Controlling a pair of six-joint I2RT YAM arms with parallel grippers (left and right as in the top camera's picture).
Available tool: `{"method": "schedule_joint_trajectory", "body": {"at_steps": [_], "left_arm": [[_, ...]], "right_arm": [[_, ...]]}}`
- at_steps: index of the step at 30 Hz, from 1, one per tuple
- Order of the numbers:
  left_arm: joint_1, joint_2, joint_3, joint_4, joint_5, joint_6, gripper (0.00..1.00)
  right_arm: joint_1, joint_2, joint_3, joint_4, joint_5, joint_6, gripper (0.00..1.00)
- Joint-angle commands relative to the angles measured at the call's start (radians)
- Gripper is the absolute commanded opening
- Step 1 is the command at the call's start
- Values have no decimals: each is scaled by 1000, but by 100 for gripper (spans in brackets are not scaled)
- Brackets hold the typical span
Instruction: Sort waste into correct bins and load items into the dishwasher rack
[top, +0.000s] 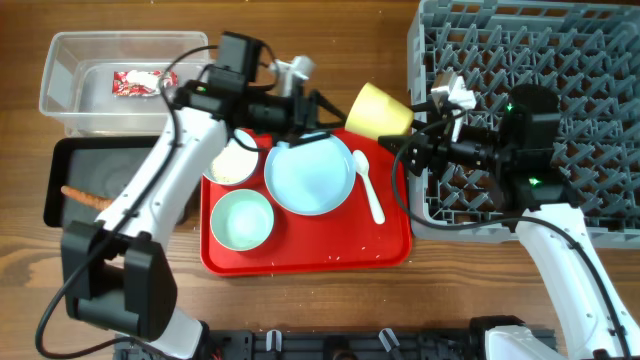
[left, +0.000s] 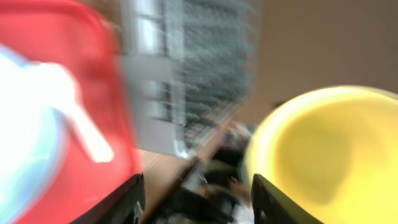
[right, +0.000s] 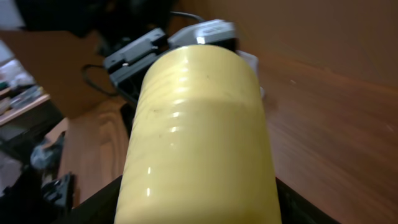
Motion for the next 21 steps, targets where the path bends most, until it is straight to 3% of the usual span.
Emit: {"method": "schedule_joint_trajectory", "body": {"at_steps": [1, 3, 8, 14, 21], "left_arm": [[128, -100, 11, -106, -352, 105, 60], [195, -154, 11, -172, -528, 119, 59], [354, -254, 11, -309, -845, 119, 59], [480, -266, 11, -388, -950, 119, 59], [494, -265, 11, -388, -949, 119, 59]], "right_arm": [[-53, -10, 26, -44, 156, 112, 31], [-84, -19, 50, -127, 211, 110, 27], [-149, -27, 251, -554, 645, 95, 11], [-292, -24, 434, -834, 1005, 99, 7], [-589, 60, 438, -854, 1062, 136, 7]]}}
